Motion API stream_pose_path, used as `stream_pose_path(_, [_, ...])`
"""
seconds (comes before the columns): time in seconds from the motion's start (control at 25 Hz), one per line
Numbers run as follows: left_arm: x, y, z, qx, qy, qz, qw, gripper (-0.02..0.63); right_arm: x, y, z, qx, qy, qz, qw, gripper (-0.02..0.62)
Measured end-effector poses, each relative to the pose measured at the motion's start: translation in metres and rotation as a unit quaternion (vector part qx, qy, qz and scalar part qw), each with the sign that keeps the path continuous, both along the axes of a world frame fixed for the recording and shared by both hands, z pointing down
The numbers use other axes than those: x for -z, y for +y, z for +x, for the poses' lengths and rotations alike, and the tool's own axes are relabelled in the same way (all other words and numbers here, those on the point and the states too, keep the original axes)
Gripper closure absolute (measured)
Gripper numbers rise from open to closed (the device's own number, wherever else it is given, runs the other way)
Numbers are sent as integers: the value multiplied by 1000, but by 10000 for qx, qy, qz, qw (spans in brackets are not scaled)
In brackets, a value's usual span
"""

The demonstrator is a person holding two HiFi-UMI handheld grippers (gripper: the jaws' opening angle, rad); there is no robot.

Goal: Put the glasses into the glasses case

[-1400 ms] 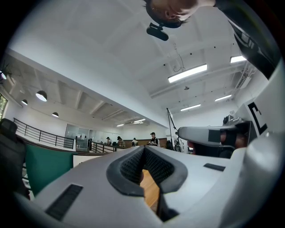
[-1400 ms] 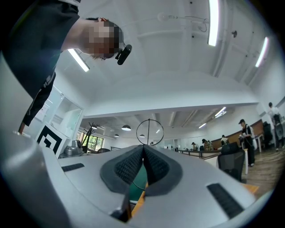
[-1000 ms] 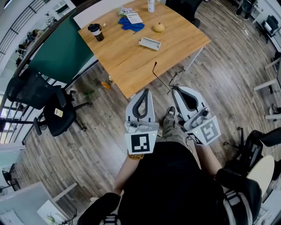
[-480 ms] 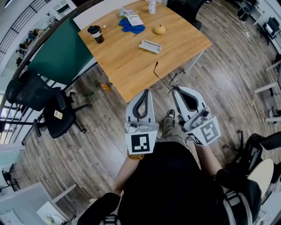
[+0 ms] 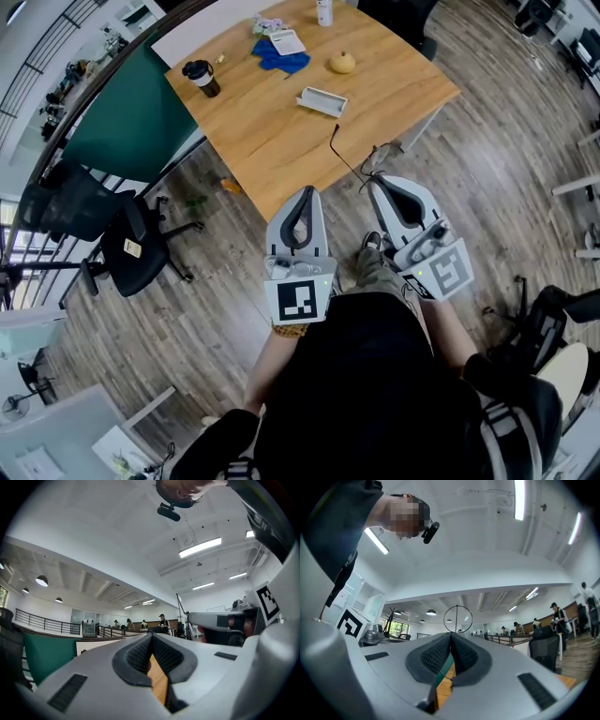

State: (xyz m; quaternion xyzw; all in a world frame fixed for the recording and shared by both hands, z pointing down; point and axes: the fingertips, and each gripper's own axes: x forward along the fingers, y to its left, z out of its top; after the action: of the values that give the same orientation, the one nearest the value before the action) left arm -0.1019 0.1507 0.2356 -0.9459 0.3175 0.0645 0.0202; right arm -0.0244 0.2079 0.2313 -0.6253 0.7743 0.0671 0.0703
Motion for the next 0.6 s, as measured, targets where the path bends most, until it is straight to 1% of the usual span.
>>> stream_pose_path(0.2, [-3, -26, 18, 280, -335, 52, 9990, 588, 22, -18, 36, -25, -87, 146, 9999, 586])
stream_pose_path(0.28, [-6, -36, 31, 359, -399, 51, 9985, 588, 19, -27, 50, -10, -146, 104, 9998, 586])
stream_pose_path(0.36, [-8, -42, 49, 415, -420, -5, 9983, 588, 14, -36, 67, 65, -222, 36, 9997, 586])
stream_pose_path(0.48, [-17, -44, 86, 427, -725, -148, 9963, 588, 17, -46, 101, 200, -393, 61, 9990, 586])
stream_pose_path(0.52, [-17, -45, 97, 404, -791, -82, 9960, 588, 19, -49, 110, 220, -402, 92, 9989, 586])
stream_pose_path(0.6, [-14, -44, 114, 368, -792, 87, 9961, 588, 20, -53, 124, 231, -357, 113, 9990, 586])
